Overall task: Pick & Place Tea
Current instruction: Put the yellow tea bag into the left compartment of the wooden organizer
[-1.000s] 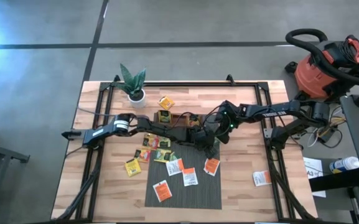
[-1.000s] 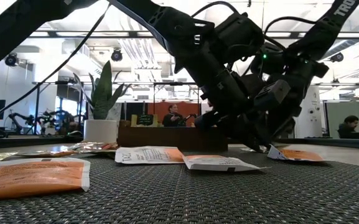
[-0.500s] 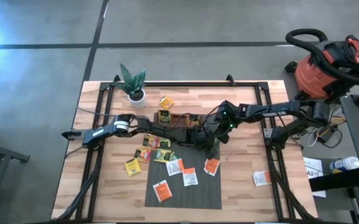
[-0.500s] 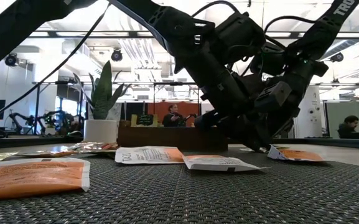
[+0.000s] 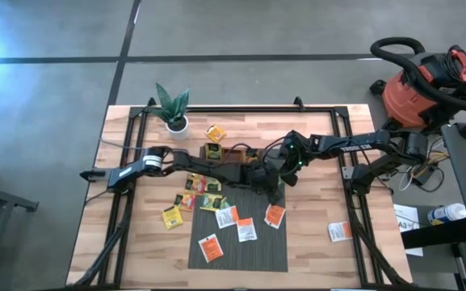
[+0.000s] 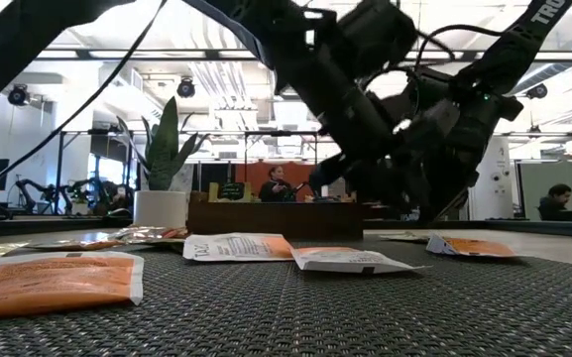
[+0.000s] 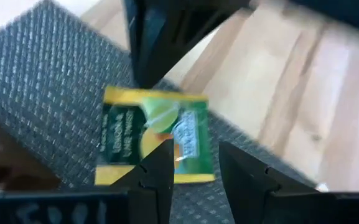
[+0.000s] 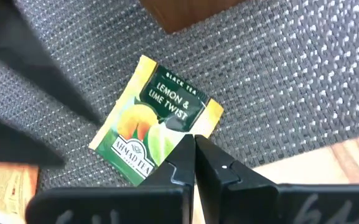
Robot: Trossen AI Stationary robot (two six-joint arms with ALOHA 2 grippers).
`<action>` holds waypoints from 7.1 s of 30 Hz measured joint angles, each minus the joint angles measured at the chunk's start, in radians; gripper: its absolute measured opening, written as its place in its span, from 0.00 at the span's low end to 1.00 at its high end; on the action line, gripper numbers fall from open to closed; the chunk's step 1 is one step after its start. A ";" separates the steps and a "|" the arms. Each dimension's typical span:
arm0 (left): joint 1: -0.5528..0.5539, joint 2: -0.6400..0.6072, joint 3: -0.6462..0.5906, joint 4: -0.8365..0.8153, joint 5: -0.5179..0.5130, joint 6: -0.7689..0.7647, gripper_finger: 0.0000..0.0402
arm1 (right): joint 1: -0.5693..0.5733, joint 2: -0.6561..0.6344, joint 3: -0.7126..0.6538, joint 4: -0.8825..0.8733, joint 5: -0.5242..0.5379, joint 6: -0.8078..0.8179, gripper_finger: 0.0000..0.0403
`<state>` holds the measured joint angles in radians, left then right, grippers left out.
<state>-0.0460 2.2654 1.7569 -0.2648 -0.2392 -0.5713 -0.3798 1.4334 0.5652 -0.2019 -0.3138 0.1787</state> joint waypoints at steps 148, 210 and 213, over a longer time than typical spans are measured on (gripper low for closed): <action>-0.002 -0.024 -0.225 0.205 0.002 -0.069 0.30 | 0.048 0.153 0.144 -0.166 -0.215 0.317 0.34; -0.019 -0.115 -0.228 0.164 -0.036 -0.065 0.30 | 0.106 0.109 0.136 -0.098 -0.009 0.280 0.02; -0.030 -0.174 -0.226 0.120 -0.071 -0.063 0.30 | 0.107 0.065 0.136 -0.109 -0.009 0.274 0.02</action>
<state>-0.0757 2.0915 1.5311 -0.1449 -0.3097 -0.6345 -0.2729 1.4984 0.7010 -0.3105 -0.3228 0.4522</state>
